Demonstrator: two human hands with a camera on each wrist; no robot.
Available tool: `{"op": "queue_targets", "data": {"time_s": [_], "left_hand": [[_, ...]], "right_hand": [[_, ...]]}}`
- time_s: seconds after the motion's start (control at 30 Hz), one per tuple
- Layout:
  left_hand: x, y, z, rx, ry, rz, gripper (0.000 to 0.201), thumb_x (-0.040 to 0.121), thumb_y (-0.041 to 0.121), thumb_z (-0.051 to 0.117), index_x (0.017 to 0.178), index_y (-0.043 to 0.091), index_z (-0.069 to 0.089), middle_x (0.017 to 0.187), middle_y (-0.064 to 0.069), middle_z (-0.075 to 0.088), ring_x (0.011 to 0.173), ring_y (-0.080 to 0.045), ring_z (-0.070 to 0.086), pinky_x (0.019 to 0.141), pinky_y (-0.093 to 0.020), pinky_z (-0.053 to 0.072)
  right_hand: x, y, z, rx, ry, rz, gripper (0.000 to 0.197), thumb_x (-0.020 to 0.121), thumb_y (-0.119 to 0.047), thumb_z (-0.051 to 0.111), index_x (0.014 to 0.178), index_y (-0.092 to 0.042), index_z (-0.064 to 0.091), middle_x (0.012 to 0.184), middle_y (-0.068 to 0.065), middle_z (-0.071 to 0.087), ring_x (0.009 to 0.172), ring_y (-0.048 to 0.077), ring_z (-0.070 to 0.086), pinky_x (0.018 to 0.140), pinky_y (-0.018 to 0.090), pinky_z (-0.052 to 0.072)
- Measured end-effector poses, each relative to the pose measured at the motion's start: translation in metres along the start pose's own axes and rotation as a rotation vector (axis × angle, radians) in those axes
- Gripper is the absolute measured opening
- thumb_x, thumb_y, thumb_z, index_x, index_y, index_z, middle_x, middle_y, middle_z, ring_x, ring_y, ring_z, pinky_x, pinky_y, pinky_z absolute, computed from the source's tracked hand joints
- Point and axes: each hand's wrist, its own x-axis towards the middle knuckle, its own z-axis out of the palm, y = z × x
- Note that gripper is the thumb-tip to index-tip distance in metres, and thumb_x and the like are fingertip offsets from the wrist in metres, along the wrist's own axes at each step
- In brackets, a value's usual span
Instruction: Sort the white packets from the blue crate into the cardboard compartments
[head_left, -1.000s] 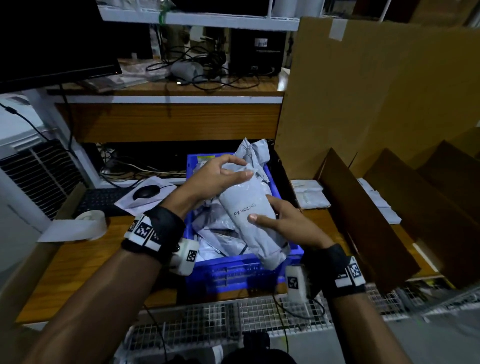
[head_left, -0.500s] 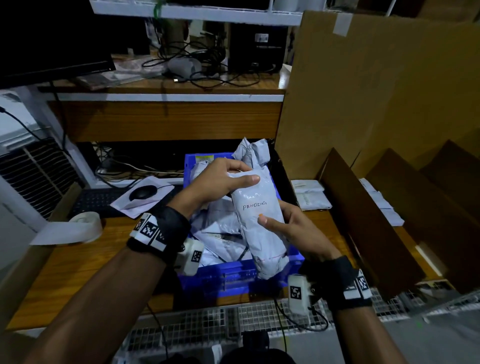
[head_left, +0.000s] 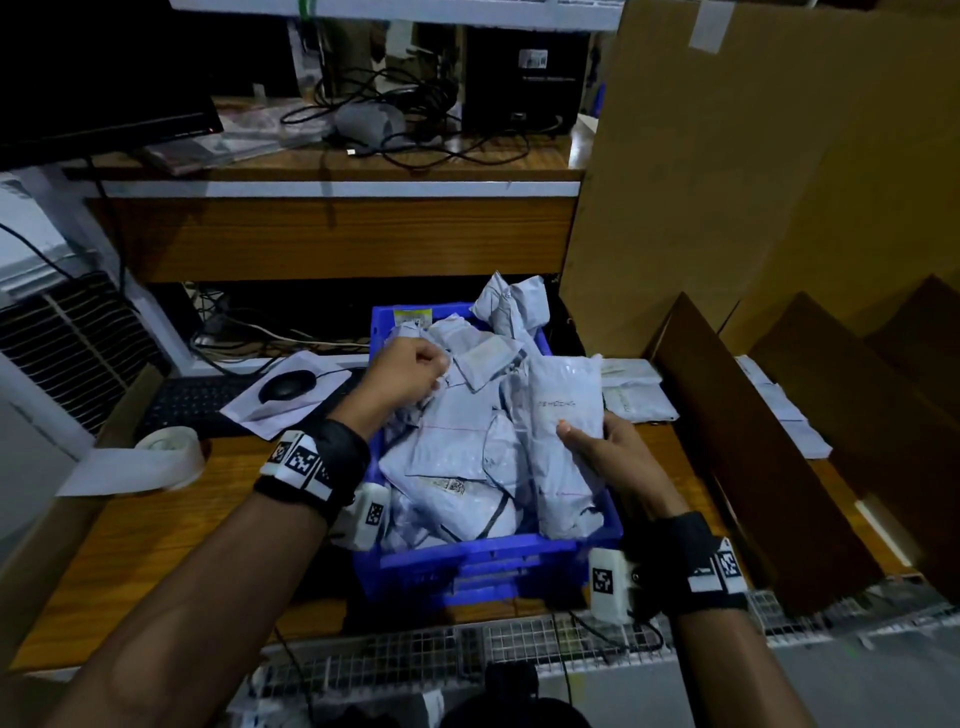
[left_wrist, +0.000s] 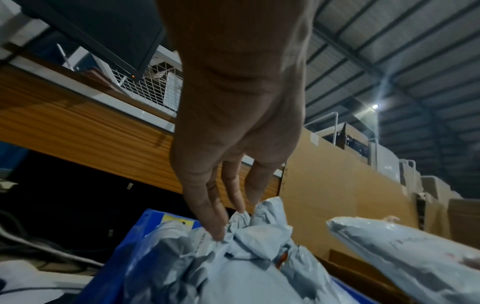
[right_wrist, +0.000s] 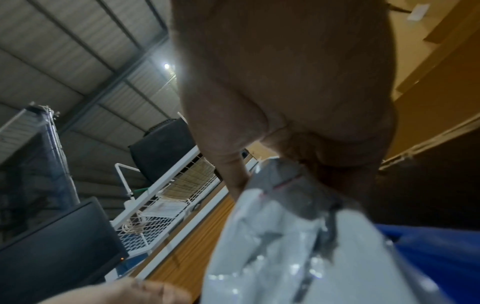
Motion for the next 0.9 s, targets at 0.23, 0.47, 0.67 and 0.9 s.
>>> {"op": "queue_targets", "data": {"time_s": [0.23, 0.47, 0.67, 0.9], "left_hand": [[0.023, -0.029, 0.012, 0.462, -0.040, -0.077, 0.026, 0.092, 0.032, 0.075, 0.116, 0.024, 0.072, 0.116, 0.001, 0.072, 0.109, -0.022, 0.068, 0.081, -0.023, 0.046], [0.033, -0.020, 0.053, 0.722, 0.013, 0.145, 0.045, 0.087, 0.039, 0.077, 0.123, 0.021, 0.057, 0.127, -0.011, 0.053, 0.120, -0.037, 0.055, 0.094, -0.046, 0.052], [0.052, -0.031, 0.046, 0.669, 0.232, 0.001, 0.058, 0.091, 0.025, 0.071, 0.142, 0.016, 0.043, 0.147, -0.019, 0.036, 0.135, -0.045, 0.040, 0.104, -0.053, 0.047], [0.046, -0.038, 0.032, 0.582, 0.249, 0.104, 0.016, 0.095, 0.015, 0.058, 0.103, 0.022, 0.069, 0.112, -0.012, 0.072, 0.107, -0.037, 0.065, 0.078, -0.039, 0.052]], "right_hand": [[0.024, 0.007, -0.007, -0.029, 0.030, 0.062, 0.021, 0.098, -0.017, 0.074, 0.115, -0.006, 0.067, 0.114, 0.031, 0.072, 0.090, 0.036, 0.069, 0.082, 0.048, 0.055], [0.035, 0.006, -0.012, -0.016, 0.075, 0.068, 0.032, 0.095, -0.021, 0.079, 0.123, -0.014, 0.064, 0.106, 0.014, 0.078, 0.101, 0.034, 0.075, 0.089, 0.051, 0.061], [0.038, 0.008, -0.018, -0.014, 0.041, 0.061, 0.032, 0.095, -0.023, 0.079, 0.124, -0.020, 0.064, 0.109, 0.002, 0.078, 0.097, 0.020, 0.076, 0.072, 0.031, 0.060], [0.051, 0.014, -0.017, -0.044, 0.007, 0.055, 0.037, 0.092, -0.029, 0.082, 0.124, -0.021, 0.066, 0.111, 0.001, 0.079, 0.101, 0.021, 0.077, 0.091, 0.048, 0.064]]}}
